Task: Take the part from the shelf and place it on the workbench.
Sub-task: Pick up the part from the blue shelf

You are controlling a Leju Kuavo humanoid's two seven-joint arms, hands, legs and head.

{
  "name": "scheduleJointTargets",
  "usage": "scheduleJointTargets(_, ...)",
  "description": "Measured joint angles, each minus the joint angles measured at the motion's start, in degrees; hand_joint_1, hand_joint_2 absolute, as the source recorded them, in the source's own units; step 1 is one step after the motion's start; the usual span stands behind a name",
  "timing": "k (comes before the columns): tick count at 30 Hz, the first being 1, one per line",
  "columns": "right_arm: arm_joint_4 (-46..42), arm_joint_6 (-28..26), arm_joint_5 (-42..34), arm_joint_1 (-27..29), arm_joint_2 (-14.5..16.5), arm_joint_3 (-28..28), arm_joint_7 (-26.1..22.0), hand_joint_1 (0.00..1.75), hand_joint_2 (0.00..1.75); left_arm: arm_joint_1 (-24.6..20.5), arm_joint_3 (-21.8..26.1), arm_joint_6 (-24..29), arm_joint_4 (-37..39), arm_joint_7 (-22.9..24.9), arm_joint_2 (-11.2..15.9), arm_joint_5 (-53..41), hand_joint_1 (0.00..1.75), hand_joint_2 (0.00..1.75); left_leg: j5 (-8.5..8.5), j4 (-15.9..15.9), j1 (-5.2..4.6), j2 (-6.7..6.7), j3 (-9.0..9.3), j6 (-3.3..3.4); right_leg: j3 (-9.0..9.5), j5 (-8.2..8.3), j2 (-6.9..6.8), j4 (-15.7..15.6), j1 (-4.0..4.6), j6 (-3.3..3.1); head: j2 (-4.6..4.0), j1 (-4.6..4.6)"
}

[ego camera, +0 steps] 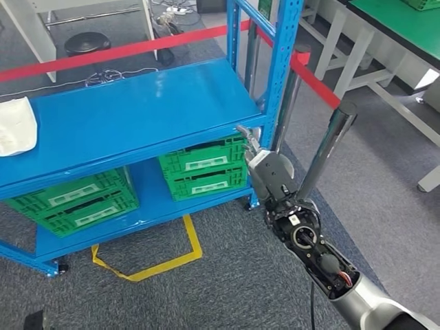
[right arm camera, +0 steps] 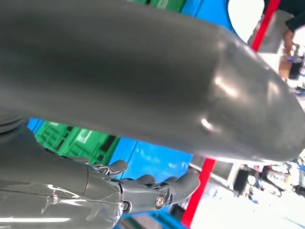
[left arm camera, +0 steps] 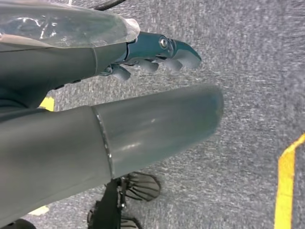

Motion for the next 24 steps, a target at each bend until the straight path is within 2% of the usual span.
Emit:
scheduleJointTargets(2,0.01,0.01,0.0,0.01,0.0,-0.04,-0.01,0.0,0.0,0.1,-0.01,-0.04,0.0,0.0,0.03,0.04,0.0,0.0,0.5,-0.21,0.05,-0.07,0.72,1.01,0.2,-0.19,-0.09,0.55,0.03,0.74,0.0,0.13)
scheduleJointTargets(4,0.01,0.0,0.01,-0.1,0.0,-0.04,-0.02,0.0,0.0,0.01,-0.01,-0.04,0.0,0.0,0.04,0.05,0.0,0.0,0.23,-0.38,0.12,-0.08,1.76,1.79,-1.27,-1.85,-0.43,4.12,0.03,1.11,-0.01,0.32)
scheduleJointTargets(7,0.06,0.01,0.0,-0.16,0.0,-0.07,0.0,0.0,0.0,-0.03,0.0,-0.04,0.0,0.0,-0.01,0.07,0.0,0.0,-0.5,-0.44,-0.28,-0.12,2.47,2.43,-7.84,-6.12,-0.68,15.06,0.22,0.85,0.0,0.76)
scheduleJointTargets(8,0.08,0.02,0.0,-0.07,0.0,-0.08,0.01,0.0,0.0,0.08,0.0,-0.04,0.0,0.0,-0.03,0.09,0.0,0.0,-0.79,-0.43,-0.48,-0.13,2.72,2.52,-9.54,-6.37,-0.68,17.02,0.33,0.63,0.01,0.89)
scheduleJointTargets(9,0.1,0.04,0.0,0.0,0.0,-0.07,0.01,0.0,0.0,0.17,0.0,-0.04,0.0,0.0,-0.04,0.11,0.0,0.0,-1.11,-0.43,-0.7,-0.13,3.09,2.59,-10.21,-5.39,-0.68,16.82,0.5,0.37,0.01,0.97)
scheduleJointTargets(10,0.11,0.06,0.0,0.03,0.0,-0.07,0.01,0.0,0.0,0.22,0.0,-0.04,0.0,0.0,-0.05,0.13,0.0,0.0,-1.47,-0.43,-0.9,-0.13,3.6,2.63,-9.75,-3.19,-0.69,14.38,0.72,0.01,0.01,1.04)
scheduleJointTargets(11,0.12,0.08,0.0,0.01,0.0,-0.08,0.0,0.0,0.0,0.24,-0.01,-0.06,0.0,0.0,-0.06,0.13,0.0,0.0,-1.87,-0.45,-1.06,-0.13,4.16,2.65,-8.49,-0.28,-0.71,10.44,1.05,-0.54,0.01,1.11)
scheduleJointTargets(12,0.14,0.09,0.0,-0.05,0.0,-0.09,0.0,0.0,0.0,0.22,-0.01,-0.1,0.0,0.0,-0.18,0.12,0.0,0.0,-2.23,-0.48,-1.2,-0.11,4.68,2.62,-7.22,1.82,-0.83,6.72,1.4,-1.17,0.0,0.95)
scheduleJointTargets(13,0.14,0.12,0.0,-0.15,0.0,-0.09,-0.01,0.0,0.0,0.17,-0.01,-0.14,0.0,0.0,-0.25,0.11,0.0,0.0,-2.51,-0.53,-1.22,-0.1,4.95,2.51,-6.12,2.87,-0.95,3.52,1.73,-1.64,-0.01,0.74)
scheduleJointTargets(14,0.14,0.16,0.0,-0.2,0.0,-0.09,0.0,0.0,0.0,0.13,-0.01,-0.17,0.0,0.0,-0.31,0.11,0.0,0.0,-2.71,-0.66,-1.17,-0.06,5.07,2.3,-5.32,3.38,-1.05,1.59,2.02,-2.03,-0.01,0.58)
scheduleJointTargets(15,0.14,0.18,0.0,-0.23,0.0,-0.1,0.01,0.0,0.0,0.13,0.0,-0.19,0.0,0.0,-0.39,0.1,0.0,0.0,-2.67,-0.56,-1.14,-0.02,5.16,1.99,-4.96,3.08,-1.12,0.77,2.19,-2.26,-0.01,0.42)
scheduleJointTargets(18,0.06,0.16,0.0,-0.3,0.0,-0.09,-0.01,0.0,0.0,0.2,-0.01,-0.19,0.0,0.0,-0.4,0.02,0.0,0.0,-2.79,1.12,-1.06,-0.02,5.07,1.08,-2.92,3.54,-0.99,-0.94,1.75,-2.74,0.01,0.61)
scheduleJointTargets(19,0.03,0.17,0.0,-0.4,0.0,-0.08,-0.02,0.0,0.0,0.1,-0.01,-0.19,0.0,0.0,-0.39,-0.01,0.0,0.0,-3.48,3.18,-0.98,-0.08,4.04,0.81,-2.19,3.57,-0.99,-1.36,1.49,-2.85,0.0,0.53)
scheduleJointTargets(20,0.02,0.17,0.0,-0.49,0.0,-0.05,-0.02,0.0,0.0,-0.01,-0.01,-0.19,0.0,0.0,-0.34,-0.03,0.0,0.0,-4.63,6.37,-0.84,-0.14,2.17,0.51,-1.71,3.49,-1.02,-1.66,1.31,-2.93,0.0,0.44)
scheduleJointTargets(22,0.02,0.18,0.0,-0.58,0.0,-0.03,-0.01,0.0,0.0,-0.09,-0.01,-0.19,0.0,0.0,-0.25,-0.03,0.0,0.0,-7.49,13.82,-0.44,-0.18,-2.91,-0.21,-1.32,3.1,-0.97,-1.79,1.12,-2.98,0.0,0.26)
scheduleJointTargets(23,0.03,0.2,0.0,-0.51,0.0,-0.01,-0.01,0.0,0.0,0.01,-0.01,-0.19,0.0,0.0,-0.21,-0.02,0.0,0.0,-8.18,16.13,-0.18,-0.17,-4.99,-0.5,-1.12,2.82,-0.88,-1.79,1.0,-2.9,0.01,0.26)
scheduleJointTargets(24,0.03,0.21,0.0,-0.42,0.0,0.01,-0.01,0.0,0.0,0.14,-0.01,-0.19,0.0,0.0,-0.19,-0.01,0.0,0.0,-7.68,16.38,0.07,-0.16,-6.08,-0.76,-0.82,2.5,-0.77,-1.78,0.87,-2.75,0.01,0.25)
